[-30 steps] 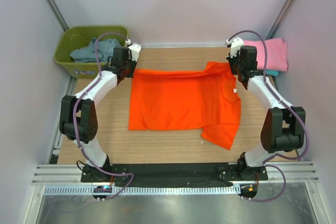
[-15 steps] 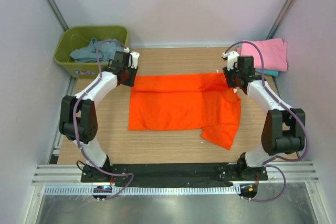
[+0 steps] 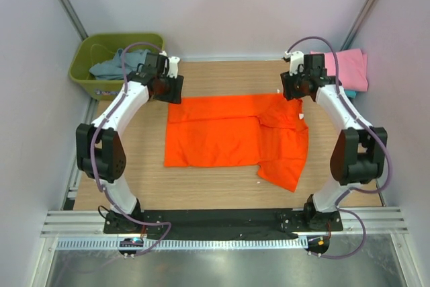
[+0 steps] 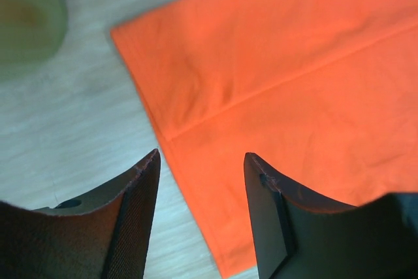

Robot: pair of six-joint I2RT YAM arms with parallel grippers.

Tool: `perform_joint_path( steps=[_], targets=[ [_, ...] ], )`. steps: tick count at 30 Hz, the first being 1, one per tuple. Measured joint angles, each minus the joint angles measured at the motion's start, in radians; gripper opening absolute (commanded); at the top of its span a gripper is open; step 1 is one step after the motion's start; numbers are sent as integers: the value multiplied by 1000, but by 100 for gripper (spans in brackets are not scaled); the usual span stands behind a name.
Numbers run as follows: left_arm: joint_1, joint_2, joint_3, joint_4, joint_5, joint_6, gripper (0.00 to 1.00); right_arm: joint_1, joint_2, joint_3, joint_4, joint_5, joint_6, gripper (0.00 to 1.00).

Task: Fold and stack the t-shirts
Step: Fold the tshirt

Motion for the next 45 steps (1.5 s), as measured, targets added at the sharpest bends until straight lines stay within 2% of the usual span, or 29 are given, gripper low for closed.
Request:
perform_joint_path(
  steps=[3,9,15,21,24,27,32,36,40,45],
  targets=[
    [0,64,93,-5,35,6,52,-2,126,101,-1,-3,50,50],
    [0,234,240,-45,103,14,50,-32,247,144,-18,26,99,49],
    [0,280,242,-95,150,6,50,-121,243,143,-35,-7,158,49],
    [0,283,232,-113,180,7,48,-164,190,58,-82,-70,172,48],
    [0,267,203,-130,185,26,48,-162,98,-2,-161,-118,119,48],
    [0,220,145,-176,179,99,50,-155,-74,-90,-205,-143,3,48],
    [-3,65,1,-235,152,314,51,-146,-381,-257,-217,-165,-250,44],
    [-21,-57,-68,-275,143,448,51,-124,-521,-388,-266,-188,-423,43],
    [-79,-141,-153,-288,126,529,51,-106,-616,-518,-341,-212,-599,45],
    [-174,-150,-212,-296,97,532,52,-104,-845,-648,-441,-271,-808,47]
  ],
)
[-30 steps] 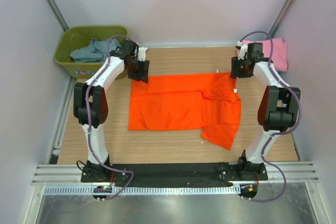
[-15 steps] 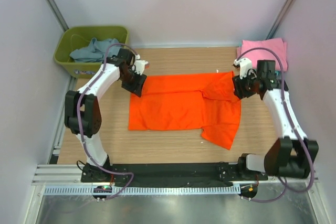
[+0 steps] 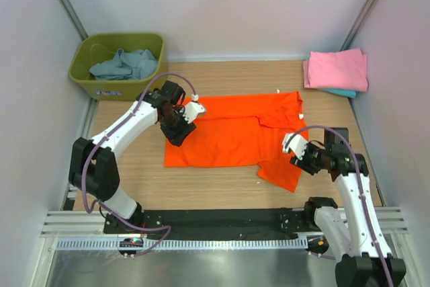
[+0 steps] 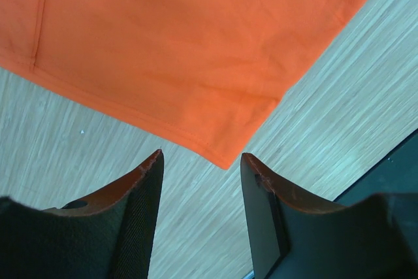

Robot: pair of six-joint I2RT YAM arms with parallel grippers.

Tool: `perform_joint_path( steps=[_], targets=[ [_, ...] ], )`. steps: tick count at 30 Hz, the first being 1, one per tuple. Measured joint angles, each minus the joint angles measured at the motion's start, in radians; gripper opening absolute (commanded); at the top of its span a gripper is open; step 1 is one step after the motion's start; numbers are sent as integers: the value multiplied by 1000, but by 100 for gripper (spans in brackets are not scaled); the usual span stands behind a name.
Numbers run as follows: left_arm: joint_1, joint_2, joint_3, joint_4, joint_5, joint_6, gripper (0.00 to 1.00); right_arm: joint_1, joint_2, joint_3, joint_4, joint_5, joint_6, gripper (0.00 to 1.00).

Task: Fold and stack the t-shirts
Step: Fold the tshirt

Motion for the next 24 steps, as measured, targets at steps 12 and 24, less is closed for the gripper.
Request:
perform_joint_path(
  steps=[12,24],
  targets=[
    [-3,33,33,16,-27,-126,51,1,-244,-68,-340,-107,-419,46],
    [-3,90,24,109,-64,-209,50,22,-5,-69,-367,-132,-565,46]
  ],
)
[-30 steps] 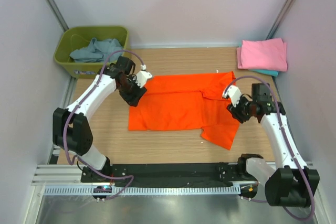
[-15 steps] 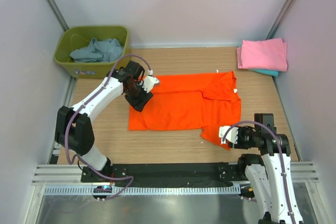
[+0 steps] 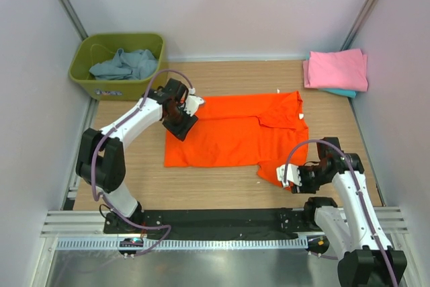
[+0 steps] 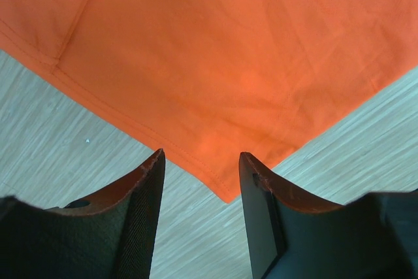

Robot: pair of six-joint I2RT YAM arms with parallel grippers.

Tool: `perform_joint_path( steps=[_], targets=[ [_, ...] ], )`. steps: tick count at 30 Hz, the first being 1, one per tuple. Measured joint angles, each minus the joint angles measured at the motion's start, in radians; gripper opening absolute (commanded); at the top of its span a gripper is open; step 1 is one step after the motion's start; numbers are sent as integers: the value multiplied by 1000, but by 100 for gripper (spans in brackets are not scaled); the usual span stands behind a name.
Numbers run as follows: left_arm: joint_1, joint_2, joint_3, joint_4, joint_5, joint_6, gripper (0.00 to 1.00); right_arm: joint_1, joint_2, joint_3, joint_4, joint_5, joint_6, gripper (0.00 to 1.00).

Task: Fold and stack the t-shirts
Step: Fold the tshirt

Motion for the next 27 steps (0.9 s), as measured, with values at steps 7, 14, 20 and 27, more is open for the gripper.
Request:
perform_joint_path(
  steps=[7,14,20,27],
  targets=[
    [1,-1,-62,23,-18,-17,50,32,47,-23,0,14,-54,46],
    [6,-23,-80,19,-40,-17,50,51,85,-96,62,33,-69,46],
    [10,-39,-80,17,-43,-18,50,64,111,-145,142,55,-64,46],
    [12,-39,-99,19,-29,-32,50,74,164,-161,242,87,-20,45]
  ],
)
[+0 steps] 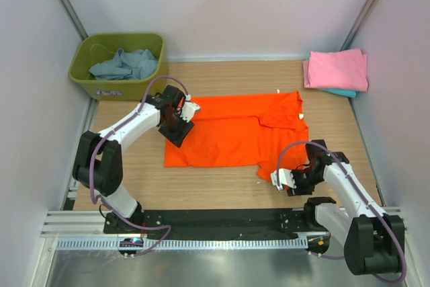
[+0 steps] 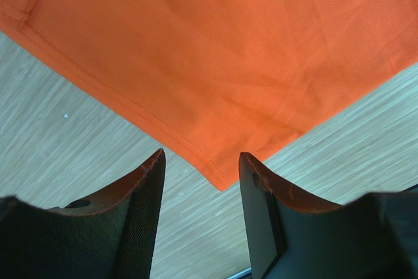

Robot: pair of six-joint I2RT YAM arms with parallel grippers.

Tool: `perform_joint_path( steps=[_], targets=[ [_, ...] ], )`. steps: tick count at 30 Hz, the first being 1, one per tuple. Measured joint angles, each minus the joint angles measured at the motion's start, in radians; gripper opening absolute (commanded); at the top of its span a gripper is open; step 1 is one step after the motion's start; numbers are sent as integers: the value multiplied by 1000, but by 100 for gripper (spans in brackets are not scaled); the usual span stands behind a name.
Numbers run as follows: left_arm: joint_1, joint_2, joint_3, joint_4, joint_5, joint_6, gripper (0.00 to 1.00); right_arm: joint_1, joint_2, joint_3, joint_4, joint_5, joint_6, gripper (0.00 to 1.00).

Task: Fold and stack the t-shirts
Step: Fold the tshirt

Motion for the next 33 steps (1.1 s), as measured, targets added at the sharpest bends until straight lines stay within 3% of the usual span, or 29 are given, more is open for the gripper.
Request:
perform_joint_path(
  steps=[8,11,16,27,33],
  targets=[
    [6,0,-13,-3,20,-22,50,23,50,8,31,19,45,35],
    [15,0,-13,-15,31,-30,50,33,64,14,38,21,52,17],
    [42,-14,-17,-47,61,-53,50,52,71,21,51,26,77,4],
    [246,-19,-62,-129,173,-122,43,55,44,21,91,41,141,1],
    [258,71,-60,-171,217,-108,43,64,40,21,100,55,163,1]
  ],
)
